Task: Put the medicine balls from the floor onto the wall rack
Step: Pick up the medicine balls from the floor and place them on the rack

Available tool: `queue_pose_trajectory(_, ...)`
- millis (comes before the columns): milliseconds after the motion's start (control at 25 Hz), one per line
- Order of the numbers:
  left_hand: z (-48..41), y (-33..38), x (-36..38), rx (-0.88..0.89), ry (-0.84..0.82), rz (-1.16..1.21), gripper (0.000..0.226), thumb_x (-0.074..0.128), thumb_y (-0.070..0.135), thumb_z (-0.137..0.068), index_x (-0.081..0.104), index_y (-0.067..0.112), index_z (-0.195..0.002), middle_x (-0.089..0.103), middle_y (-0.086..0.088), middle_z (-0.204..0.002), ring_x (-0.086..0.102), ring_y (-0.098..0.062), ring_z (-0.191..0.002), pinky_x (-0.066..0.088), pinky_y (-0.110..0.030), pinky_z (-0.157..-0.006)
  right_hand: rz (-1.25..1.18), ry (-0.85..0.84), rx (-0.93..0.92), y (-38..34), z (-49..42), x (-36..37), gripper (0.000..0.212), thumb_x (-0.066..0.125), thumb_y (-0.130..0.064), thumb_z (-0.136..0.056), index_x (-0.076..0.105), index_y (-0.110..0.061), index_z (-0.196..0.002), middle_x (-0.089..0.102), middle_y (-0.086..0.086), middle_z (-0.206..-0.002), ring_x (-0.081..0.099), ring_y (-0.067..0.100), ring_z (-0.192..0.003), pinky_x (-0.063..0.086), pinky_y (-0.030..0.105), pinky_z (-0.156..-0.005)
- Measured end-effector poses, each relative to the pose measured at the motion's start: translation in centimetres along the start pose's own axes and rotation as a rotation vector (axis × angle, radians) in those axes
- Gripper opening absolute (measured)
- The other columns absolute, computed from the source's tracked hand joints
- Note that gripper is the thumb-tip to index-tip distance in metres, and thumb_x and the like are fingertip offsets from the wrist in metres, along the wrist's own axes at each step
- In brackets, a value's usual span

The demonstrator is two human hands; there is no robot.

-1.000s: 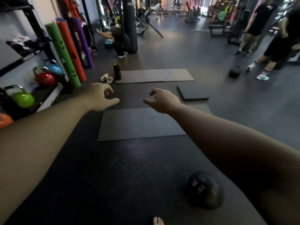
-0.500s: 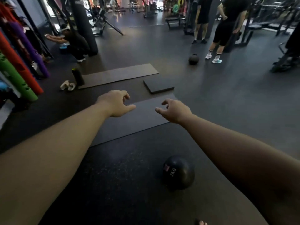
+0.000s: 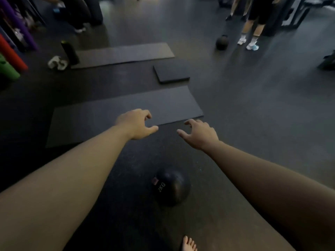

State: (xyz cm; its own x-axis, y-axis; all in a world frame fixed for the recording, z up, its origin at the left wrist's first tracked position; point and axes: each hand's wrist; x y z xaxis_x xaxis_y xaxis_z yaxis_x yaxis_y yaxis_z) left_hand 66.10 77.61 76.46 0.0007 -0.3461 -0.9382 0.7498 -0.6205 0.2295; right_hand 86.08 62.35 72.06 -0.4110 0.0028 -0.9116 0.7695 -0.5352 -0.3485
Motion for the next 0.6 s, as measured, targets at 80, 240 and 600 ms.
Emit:
queue_pose_trajectory(80,-2.0,0.5,3.3,-0.007,-0.046,0.014,0.068,0.058,0.076,-0.094,0.057,0.031,-0.145,0.063,0.004,-0.142,0.064,-0.024,-0.125,0.055,-0.045,-0.099,0.011,-0.045,0.019,2.8,-1.1,2.7,0.071,0.047,-0.075,-0.094,0.052,-0.029,-0.147,0.059,0.006,-0.145,0.054,0.035,-0.133,0.045,0.052,-0.107)
queue_pose_trajectory(240,-6.9,-0.5,11.1,-0.04,-0.111,0.028,0.069,0.056,0.078,-0.093,0.057,0.033,-0.145,0.062,0.005,-0.144,0.063,-0.023,-0.127,0.054,-0.045,-0.097,0.05,-0.137,0.059,8.3,-5.0,9.1,0.072,0.047,-0.075,-0.095,0.049,-0.029,-0.151,0.057,0.008,-0.148,0.053,0.036,-0.135,0.044,0.053,-0.107)
queue_pose_trajectory(600,-16.5,-8.9,42.9,-0.223,-0.318,0.245,0.08,0.059,0.084,-0.087,0.053,0.035,-0.15,0.056,0.005,-0.151,0.059,-0.021,-0.134,0.054,-0.049,-0.106,0.006,-0.32,0.156,20.6,-14.0,38.0,0.076,0.044,-0.079,-0.093,0.046,-0.032,-0.152,0.055,0.008,-0.15,0.05,0.036,-0.138,0.047,0.054,-0.106)
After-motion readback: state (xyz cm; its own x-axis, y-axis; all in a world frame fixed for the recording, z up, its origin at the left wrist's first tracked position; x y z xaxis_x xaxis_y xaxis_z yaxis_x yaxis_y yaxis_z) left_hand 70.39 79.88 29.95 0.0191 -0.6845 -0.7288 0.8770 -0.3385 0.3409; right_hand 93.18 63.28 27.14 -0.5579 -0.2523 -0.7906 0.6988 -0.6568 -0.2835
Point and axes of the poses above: each hand's wrist, its own z-axis away from the middle knuckle, its own x-axis out of the palm, y = z × x
